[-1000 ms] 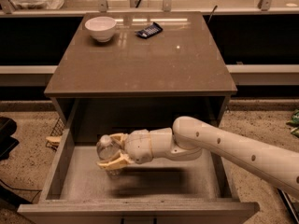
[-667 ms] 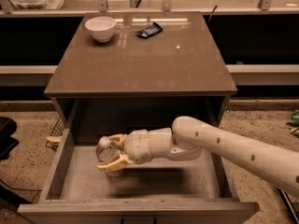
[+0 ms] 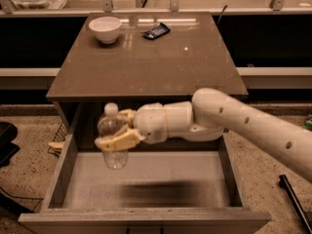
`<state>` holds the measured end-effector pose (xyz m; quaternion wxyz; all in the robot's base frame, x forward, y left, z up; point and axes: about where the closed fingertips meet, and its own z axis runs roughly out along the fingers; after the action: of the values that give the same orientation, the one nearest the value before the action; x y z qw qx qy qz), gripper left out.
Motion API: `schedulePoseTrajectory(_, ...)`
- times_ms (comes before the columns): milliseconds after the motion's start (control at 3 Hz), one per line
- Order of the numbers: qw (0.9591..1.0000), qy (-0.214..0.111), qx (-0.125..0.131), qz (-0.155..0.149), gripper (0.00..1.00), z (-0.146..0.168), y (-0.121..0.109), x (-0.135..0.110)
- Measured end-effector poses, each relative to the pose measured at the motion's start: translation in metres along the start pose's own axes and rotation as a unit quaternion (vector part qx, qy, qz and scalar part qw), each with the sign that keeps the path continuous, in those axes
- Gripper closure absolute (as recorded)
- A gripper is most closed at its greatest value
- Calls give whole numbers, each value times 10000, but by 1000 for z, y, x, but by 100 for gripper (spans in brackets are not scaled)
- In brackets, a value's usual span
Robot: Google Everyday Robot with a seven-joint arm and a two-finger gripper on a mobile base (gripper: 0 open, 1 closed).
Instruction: Pick water bottle from top drawer and place on counter
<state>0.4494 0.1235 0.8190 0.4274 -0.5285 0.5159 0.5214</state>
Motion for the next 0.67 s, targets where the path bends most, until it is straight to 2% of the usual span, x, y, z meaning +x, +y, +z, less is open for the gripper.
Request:
schedulePoseTrajectory(333,9995,-118,134,252,100,-27,-9,-59)
schedulePoseTrajectory(667,9979,-263,440,405,100,-58,-44,-103)
